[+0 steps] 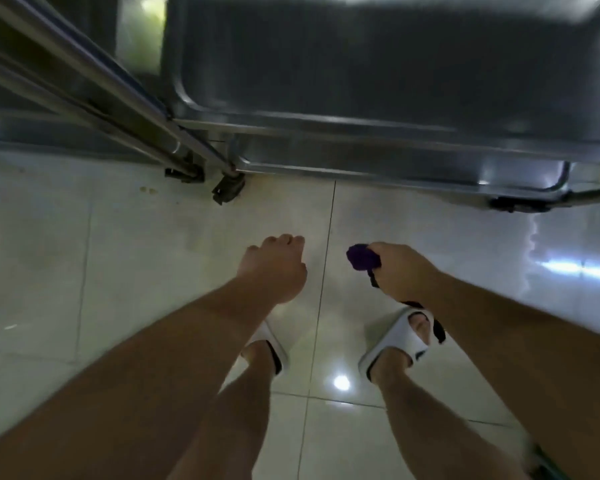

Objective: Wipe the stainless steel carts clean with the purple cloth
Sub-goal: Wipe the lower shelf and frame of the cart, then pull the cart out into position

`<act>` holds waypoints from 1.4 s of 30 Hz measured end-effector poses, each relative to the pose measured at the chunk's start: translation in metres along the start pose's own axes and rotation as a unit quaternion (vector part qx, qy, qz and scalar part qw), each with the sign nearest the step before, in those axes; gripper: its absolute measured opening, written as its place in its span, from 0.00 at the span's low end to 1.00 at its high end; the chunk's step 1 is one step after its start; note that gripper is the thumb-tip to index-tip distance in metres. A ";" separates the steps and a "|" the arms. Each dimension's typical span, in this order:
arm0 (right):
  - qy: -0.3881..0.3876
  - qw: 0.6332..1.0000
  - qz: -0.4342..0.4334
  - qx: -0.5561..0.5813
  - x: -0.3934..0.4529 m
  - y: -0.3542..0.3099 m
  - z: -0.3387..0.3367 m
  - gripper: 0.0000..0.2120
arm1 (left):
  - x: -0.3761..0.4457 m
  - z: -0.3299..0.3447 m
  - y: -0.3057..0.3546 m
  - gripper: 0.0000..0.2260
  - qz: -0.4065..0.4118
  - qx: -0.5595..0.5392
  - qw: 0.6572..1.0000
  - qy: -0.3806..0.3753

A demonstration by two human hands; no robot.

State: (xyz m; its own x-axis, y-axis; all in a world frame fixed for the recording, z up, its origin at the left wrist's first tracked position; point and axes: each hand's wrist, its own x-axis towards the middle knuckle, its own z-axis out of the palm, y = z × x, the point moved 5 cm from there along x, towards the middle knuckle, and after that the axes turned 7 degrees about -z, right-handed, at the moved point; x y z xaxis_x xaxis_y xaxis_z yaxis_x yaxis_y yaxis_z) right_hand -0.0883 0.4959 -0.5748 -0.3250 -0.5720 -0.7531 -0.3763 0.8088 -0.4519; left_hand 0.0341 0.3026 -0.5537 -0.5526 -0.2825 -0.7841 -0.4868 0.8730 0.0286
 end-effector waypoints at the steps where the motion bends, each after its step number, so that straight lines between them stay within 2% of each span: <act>1: -0.007 1.000 0.006 0.005 -0.021 -0.014 -0.006 0.18 | -0.022 -0.010 -0.002 0.25 -0.001 -0.007 1.000 -0.005; 5: -0.018 0.999 0.031 0.033 -0.112 -0.086 -0.043 0.21 | -0.119 -0.057 -0.021 0.25 -0.032 -0.040 0.998 -0.033; 8: -0.002 0.999 0.017 0.050 -0.168 -0.152 -0.072 0.18 | -0.197 -0.096 -0.039 0.26 -0.042 -0.100 0.994 -0.015; 12: -0.002 1.000 -0.016 -0.024 -0.216 -0.252 -0.111 0.14 | -0.279 -0.150 -0.078 0.24 -0.054 -0.113 0.992 0.028; 15: 0.005 0.996 -0.047 -0.081 -0.240 -0.328 -0.134 0.17 | -0.327 -0.187 -0.116 0.22 -0.071 -0.134 0.987 0.053; 19: -0.002 0.985 -0.111 -0.135 -0.258 -0.418 -0.148 0.16 | -0.374 -0.226 -0.169 0.21 -0.099 -0.155 0.979 0.085; 23: -0.009 0.967 -0.175 -0.184 -0.270 -0.490 -0.161 0.23 | -0.408 -0.250 -0.217 0.21 -0.154 -0.186 0.966 0.091; 27: -0.012 0.941 -0.246 -0.233 -0.277 -0.548 -0.175 0.20 | -0.445 -0.263 -0.258 0.24 -0.219 -0.257 0.936 0.099; 30: -0.026 0.925 -0.299 -0.233 -0.277 -0.594 -0.186 0.17 | -0.485 -0.272 -0.292 0.28 -0.272 -0.354 0.886 0.122; 34: -0.029 0.886 -0.363 -0.287 -0.266 -0.659 -0.188 0.17 | -0.527 -0.264 -0.334 0.29 -0.326 -0.419 0.836 0.141; 37: -0.038 0.864 -0.384 -0.324 -0.261 -0.704 -0.174 0.17 | -0.544 -0.247 -0.351 0.31 -0.323 -0.467 0.814 0.119; 42: -0.051 0.832 -0.416 -0.363 -0.249 -0.787 -0.129 0.17 | -0.562 -0.225 -0.416 0.30 -0.337 -0.481 0.793 0.160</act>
State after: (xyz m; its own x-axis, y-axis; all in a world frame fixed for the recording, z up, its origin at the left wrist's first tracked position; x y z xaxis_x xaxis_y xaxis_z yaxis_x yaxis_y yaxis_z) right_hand 0.1768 -0.0155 0.0295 0.3709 -0.8488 -0.3768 -0.8714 -0.1779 -0.4571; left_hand 0.3952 0.0085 0.0146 -0.0156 -0.7774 -0.6288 -0.9506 -0.1835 0.2505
